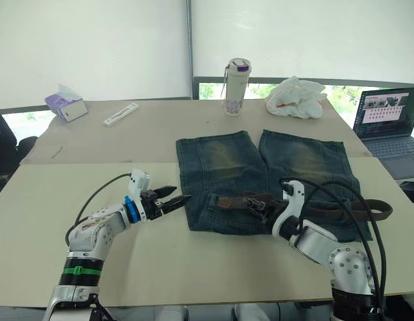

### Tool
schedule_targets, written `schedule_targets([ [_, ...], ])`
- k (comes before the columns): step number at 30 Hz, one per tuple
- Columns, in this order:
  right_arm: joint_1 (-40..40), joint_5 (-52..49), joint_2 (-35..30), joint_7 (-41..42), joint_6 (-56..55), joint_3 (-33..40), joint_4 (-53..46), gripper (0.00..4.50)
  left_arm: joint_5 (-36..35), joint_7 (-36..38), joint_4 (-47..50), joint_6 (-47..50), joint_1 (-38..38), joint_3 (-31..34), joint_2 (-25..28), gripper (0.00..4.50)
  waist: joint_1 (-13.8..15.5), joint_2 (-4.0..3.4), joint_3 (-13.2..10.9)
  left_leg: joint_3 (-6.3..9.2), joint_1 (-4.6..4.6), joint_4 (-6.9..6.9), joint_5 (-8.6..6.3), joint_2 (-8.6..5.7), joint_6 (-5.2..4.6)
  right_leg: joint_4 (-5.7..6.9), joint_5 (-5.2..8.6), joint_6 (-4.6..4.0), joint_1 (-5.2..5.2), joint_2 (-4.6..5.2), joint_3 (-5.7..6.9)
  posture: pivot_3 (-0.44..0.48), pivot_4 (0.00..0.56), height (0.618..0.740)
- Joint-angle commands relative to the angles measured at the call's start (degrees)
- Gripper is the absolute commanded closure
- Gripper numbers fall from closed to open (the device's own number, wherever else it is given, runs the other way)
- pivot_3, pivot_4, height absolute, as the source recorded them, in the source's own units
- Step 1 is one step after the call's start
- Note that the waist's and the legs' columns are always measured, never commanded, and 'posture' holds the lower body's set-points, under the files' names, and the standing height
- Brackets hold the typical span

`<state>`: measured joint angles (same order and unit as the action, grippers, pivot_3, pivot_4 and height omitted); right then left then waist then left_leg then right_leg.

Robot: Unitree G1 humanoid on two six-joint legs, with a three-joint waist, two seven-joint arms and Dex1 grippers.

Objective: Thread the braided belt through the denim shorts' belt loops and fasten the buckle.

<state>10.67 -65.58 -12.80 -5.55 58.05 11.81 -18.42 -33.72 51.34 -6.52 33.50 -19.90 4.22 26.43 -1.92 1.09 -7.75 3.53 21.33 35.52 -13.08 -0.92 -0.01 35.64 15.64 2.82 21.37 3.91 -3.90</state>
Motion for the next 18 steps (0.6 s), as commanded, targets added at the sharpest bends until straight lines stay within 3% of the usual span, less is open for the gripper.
schedule_targets([
  [1, 1.15, -1.35, 1.87, 0.22, 1.35, -1.13, 2.95, 4.50, -0.20, 0.60, 0.88, -0.37, -0.73, 0.67, 0.12, 0.03, -0.47, 0.02, 0.00, 0.00, -0.02, -0.04, 0.00, 0.01, 0.00, 0.00, 0.00, -0.01, 0.00, -0.02, -0.02, 0.000, 0.150, 0.740],
  [9, 3.62, 3.92, -0.86, 3.97, 3.77, -6.61, 2.99, 4.50, -0.18, 0.29, 1.73, -0.01, 0.03, 0.59, -0.08, 0.03, -0.96, 0.05, 0.01, -0.05, -0.18, -0.29, 0.00, 0.45, 0.00, -0.06, -0.04, -0.07, 0.05, -0.55, -0.18, 0.000, 0.150, 0.740],
  [18, 5.13, 4.39, -5.18, 7.01, 4.43, -4.25, 0.33, 4.50, -0.35, 0.23, 2.33, 0.07, 0.96, 0.78, -0.03, 0.03, -0.48, 0.05, 0.01, -0.28, 0.08, -0.35, 0.01, 0.78, 0.00, -0.02, -0.18, -0.33, 0.45, -0.80, -0.20, 0.000, 0.150, 0.740],
])
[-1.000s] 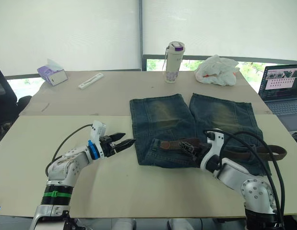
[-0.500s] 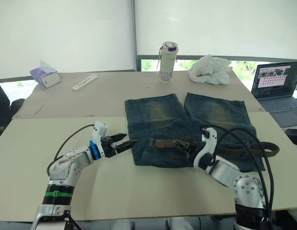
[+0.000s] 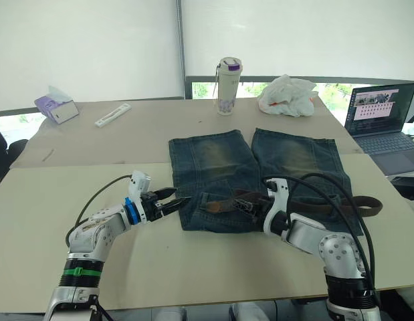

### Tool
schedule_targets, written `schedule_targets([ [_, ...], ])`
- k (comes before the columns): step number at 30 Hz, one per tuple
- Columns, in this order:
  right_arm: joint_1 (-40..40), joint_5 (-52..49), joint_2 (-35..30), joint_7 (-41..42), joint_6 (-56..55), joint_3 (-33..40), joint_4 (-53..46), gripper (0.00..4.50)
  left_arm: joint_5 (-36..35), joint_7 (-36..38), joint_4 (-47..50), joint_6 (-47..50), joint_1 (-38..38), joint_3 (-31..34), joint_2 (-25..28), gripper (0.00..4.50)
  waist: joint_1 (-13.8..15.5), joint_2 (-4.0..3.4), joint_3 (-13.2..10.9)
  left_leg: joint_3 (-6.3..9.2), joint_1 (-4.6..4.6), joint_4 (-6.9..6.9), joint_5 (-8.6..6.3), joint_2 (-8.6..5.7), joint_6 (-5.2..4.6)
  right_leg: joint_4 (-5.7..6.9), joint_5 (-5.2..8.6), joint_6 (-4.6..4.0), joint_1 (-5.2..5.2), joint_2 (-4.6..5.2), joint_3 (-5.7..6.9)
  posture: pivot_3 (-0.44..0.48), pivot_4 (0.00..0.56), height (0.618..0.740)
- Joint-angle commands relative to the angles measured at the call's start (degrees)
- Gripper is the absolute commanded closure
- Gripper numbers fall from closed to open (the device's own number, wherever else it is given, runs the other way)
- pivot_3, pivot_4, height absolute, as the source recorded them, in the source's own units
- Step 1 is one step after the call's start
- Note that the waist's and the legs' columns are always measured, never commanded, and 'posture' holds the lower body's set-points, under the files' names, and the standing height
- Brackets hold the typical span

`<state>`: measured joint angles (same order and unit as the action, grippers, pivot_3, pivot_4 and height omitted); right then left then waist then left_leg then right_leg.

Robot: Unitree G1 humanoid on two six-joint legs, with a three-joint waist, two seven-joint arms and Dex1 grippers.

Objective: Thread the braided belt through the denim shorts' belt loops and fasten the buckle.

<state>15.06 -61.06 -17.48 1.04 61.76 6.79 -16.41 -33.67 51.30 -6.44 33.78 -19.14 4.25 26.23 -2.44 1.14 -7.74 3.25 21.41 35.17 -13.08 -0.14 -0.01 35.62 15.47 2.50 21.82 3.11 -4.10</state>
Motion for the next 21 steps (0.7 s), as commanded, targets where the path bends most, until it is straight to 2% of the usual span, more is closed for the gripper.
schedule_targets([
  [1, 0.90, -0.46, -0.33, 0.12, 0.83, 1.00, -1.98, 4.50, -0.49, 0.26, 2.31, -0.15, 0.22, 0.81, 0.12, 0.03, 0.04, 0.00, 0.00, -0.04, 0.08, 0.02, 0.00, -0.01, 0.00, 0.02, -0.08, -0.14, 0.09, 0.03, 0.00, 0.000, 0.150, 0.740],
  [5, 1.35, -1.43, 0.32, 0.70, 0.56, 0.68, -4.64, 4.50, -0.53, 0.23, 2.33, -0.09, 0.20, 0.84, 0.13, 0.03, 0.03, 0.00, 0.00, -0.08, 0.35, 0.05, 0.06, -0.02, -0.03, 0.11, -0.11, -0.18, 0.34, 0.05, 0.00, 0.000, 0.150, 0.740],
  [11, 2.13, 2.87, -3.80, 5.13, -0.08, -2.74, -8.25, 4.50, -0.50, 0.32, 2.29, 0.07, 0.20, 0.88, 0.32, 0.03, 0.05, -0.02, -0.01, -0.08, 0.35, 0.05, 0.06, -0.01, -0.04, 0.12, -0.11, -0.18, 0.36, -0.01, 0.01, 0.000, 0.150, 0.740],
  [15, 3.09, 5.75, -6.96, 7.85, -0.53, -3.75, -8.60, 4.50, -0.38, 0.61, 2.13, -0.03, 0.13, 0.75, 0.45, 0.03, 0.21, -0.02, -0.01, -0.09, 0.36, 0.06, 0.07, -0.03, -0.04, 0.11, -0.11, -0.18, 0.35, 0.00, 0.02, 0.000, 0.150, 0.740],
  [21, 4.15, 6.37, -7.39, 9.43, -0.32, -2.60, -7.53, 4.50, -0.37, 0.64, 2.19, -0.06, 0.22, 0.56, 0.22, 0.03, 0.29, -0.02, -0.01, -0.09, 0.37, 0.07, 0.07, -0.02, -0.04, 0.11, -0.11, -0.18, 0.35, -0.01, 0.02, 0.000, 0.150, 0.740],
])
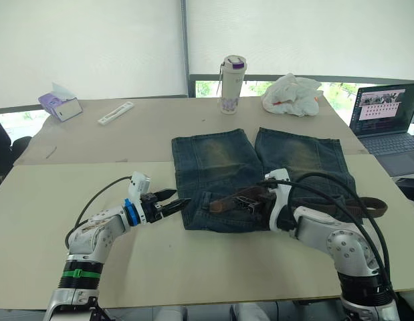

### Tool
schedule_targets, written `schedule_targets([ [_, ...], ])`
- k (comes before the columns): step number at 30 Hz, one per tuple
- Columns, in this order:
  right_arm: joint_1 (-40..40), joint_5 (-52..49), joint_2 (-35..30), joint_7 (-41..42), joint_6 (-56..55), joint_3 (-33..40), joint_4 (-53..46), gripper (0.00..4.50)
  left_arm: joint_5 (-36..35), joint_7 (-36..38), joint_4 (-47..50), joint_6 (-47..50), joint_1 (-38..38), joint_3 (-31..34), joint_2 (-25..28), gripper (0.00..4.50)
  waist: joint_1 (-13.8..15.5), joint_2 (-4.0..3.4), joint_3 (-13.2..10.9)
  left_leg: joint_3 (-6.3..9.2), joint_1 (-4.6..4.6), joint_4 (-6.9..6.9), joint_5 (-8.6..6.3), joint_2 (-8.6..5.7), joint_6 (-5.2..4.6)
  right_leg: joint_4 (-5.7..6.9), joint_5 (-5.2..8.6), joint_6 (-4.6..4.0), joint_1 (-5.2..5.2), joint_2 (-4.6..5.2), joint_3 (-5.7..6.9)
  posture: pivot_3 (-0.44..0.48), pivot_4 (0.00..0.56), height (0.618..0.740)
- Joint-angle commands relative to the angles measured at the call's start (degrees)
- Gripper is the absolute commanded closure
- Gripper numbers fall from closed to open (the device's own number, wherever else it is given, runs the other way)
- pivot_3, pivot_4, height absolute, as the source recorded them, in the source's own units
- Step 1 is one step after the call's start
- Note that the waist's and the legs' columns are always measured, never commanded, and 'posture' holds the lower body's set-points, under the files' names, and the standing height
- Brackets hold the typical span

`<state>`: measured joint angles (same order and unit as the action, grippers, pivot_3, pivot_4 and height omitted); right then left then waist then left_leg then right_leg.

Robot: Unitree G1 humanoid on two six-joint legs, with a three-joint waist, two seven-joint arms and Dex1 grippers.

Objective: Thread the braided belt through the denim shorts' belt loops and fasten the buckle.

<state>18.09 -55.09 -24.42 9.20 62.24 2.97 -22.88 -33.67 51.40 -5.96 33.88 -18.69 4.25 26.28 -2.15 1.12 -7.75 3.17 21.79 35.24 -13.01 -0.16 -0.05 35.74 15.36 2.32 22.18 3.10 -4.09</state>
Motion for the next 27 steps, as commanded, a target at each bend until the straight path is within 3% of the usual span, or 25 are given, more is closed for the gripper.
schedule_targets([
  [1, 1.17, 0.50, -0.34, 1.38, -0.75, 1.28, -0.89, 4.50, -0.37, 0.52, 1.80, -0.16, -0.16, 0.53, 0.14, 0.03, -0.01, 0.00, 0.00, 0.00, 0.00, 0.00, 0.00, 0.00, 0.00, 0.00, 0.00, 0.00, 0.00, 0.00, 0.00, 0.000, 0.150, 0.740],
  [12, 1.59, 1.67, 6.98, -4.63, -0.74, 3.80, 5.17, 4.50, -0.12, 1.04, 1.92, 0.00, 0.33, 0.29, 0.75, 0.03, -0.06, 0.00, 0.00, 0.01, -0.02, 0.00, 0.01, 0.00, 0.00, 0.05, -0.04, -0.06, 0.00, 0.01, -0.01, 0.000, 0.150, 0.740],
  [18, 3.48, -2.75, 13.45, -8.97, 1.74, 7.02, 7.86, 4.50, -0.22, 0.93, 2.27, 0.08, 0.51, 0.06, 0.44, 0.03, -0.15, -0.01, 0.01, 0.01, -0.03, 0.00, 0.01, 0.01, 0.00, 0.07, -0.06, -0.10, 0.01, 0.00, 0.00, 0.000, 0.150, 0.740],
  [27, 4.06, -4.55, 18.30, -10.02, 5.27, 7.17, 10.97, 4.50, -0.35, 0.47, 1.96, 0.00, 0.77, 0.40, 0.09, 0.03, -0.40, -0.03, 0.02, 0.00, -0.06, 0.00, 0.01, 0.04, -0.01, 0.12, -0.07, -0.12, 0.01, -0.03, 0.00, 0.000, 0.150, 0.740],
])
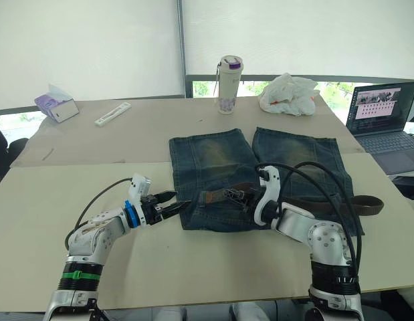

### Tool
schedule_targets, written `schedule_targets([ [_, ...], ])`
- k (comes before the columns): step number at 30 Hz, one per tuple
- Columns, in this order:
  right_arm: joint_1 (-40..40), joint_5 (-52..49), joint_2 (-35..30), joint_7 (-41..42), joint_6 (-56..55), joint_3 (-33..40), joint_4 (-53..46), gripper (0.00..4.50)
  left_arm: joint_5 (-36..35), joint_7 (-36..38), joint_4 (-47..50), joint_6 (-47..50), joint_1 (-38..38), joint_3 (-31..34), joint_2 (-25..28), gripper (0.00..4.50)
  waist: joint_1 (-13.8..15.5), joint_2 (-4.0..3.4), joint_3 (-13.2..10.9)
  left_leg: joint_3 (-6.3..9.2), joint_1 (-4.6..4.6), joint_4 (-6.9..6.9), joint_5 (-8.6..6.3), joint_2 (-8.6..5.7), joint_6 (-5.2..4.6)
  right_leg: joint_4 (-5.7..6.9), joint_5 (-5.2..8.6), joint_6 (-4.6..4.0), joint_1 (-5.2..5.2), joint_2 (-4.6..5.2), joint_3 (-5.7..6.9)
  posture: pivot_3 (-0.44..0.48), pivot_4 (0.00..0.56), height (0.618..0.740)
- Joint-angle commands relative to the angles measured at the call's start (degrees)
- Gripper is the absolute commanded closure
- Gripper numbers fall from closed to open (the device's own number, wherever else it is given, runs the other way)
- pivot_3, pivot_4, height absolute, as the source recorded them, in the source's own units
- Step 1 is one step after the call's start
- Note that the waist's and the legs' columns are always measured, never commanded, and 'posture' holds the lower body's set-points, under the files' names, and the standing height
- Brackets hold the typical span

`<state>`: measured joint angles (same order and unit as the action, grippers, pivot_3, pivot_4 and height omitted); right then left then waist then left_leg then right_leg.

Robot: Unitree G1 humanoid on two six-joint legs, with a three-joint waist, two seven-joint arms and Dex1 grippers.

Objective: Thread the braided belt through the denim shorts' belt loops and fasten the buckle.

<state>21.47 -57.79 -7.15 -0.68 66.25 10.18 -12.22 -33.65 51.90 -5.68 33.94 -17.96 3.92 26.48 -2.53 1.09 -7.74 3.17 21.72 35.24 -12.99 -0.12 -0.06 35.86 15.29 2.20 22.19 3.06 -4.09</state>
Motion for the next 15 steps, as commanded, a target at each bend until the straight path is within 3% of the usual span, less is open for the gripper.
schedule_targets([
  [1, 0.70, -1.48, 1.30, 0.08, 1.42, -0.30, 0.57, 4.50, -0.40, -0.08, 1.66, -0.02, 0.10, 0.71, -0.18, 0.03, -0.01, 0.00, 0.00, 0.00, -0.01, 0.00, 0.00, 0.00, 0.00, 0.01, 0.00, 0.00, 0.00, 0.00, 0.00, 0.000, 0.150, 0.740],
  [15, 1.75, -10.68, 10.41, 2.19, 1.17, 5.43, 7.36, 4.50, -3.78, -4.17, 0.38, 3.39, 0.81, 5.20, -3.46, 0.03, -0.21, -0.02, 0.01, 0.00, -0.04, -0.01, 0.00, 0.05, 0.00, 0.05, -0.02, -0.04, 0.03, -0.06, 0.00, 0.000, 0.150, 0.740],
])
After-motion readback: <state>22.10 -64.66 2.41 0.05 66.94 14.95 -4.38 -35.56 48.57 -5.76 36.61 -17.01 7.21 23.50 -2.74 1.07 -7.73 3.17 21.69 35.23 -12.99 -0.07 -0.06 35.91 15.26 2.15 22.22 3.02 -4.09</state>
